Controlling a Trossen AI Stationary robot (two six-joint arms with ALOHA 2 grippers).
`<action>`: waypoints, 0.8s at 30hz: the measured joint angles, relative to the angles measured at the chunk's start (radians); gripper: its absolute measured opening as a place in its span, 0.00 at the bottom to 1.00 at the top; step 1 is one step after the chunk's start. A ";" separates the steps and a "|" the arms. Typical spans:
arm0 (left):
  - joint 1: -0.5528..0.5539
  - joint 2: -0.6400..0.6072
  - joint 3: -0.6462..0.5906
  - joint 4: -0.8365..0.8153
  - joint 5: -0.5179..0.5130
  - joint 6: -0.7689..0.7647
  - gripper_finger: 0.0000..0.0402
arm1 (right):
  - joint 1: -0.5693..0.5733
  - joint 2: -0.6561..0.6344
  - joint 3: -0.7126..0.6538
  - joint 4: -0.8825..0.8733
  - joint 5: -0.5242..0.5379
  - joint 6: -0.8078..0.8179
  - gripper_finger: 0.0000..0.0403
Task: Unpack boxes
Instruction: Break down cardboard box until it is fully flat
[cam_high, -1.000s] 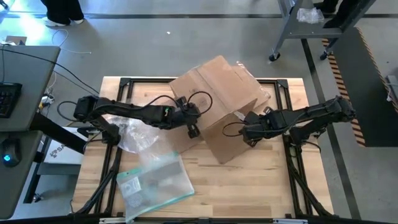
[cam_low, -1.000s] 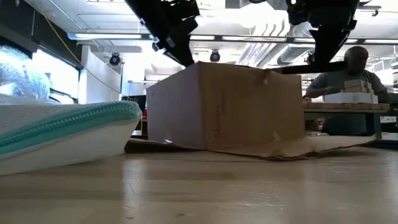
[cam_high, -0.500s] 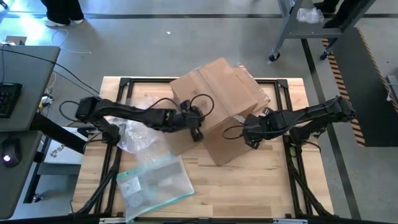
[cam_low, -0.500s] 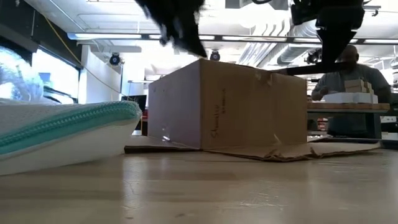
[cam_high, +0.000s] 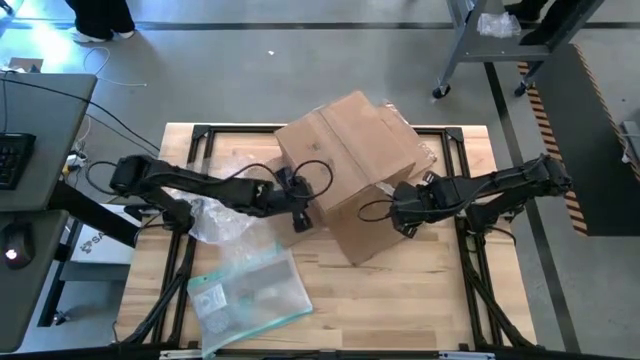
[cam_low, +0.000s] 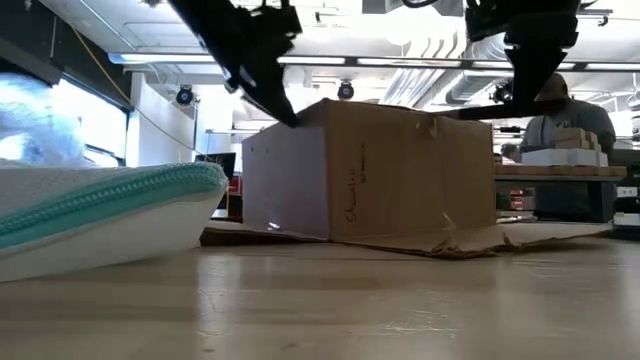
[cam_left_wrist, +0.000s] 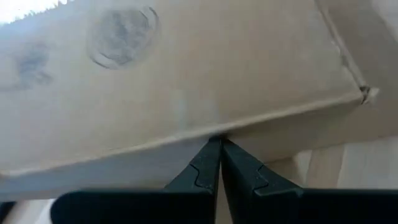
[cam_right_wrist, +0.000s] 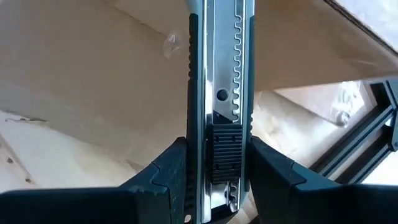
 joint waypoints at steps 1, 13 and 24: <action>0.003 0.011 -0.015 0.048 0.002 -0.002 0.00 | -0.002 0.000 0.000 0.014 -0.011 -0.006 0.29; 0.013 0.180 -0.023 0.377 0.155 -0.020 0.00 | 0.024 0.148 0.042 0.140 -0.106 -0.245 0.28; -0.064 0.064 -0.023 0.299 0.056 -0.054 0.00 | 0.165 0.046 0.156 -0.168 0.041 -0.093 0.28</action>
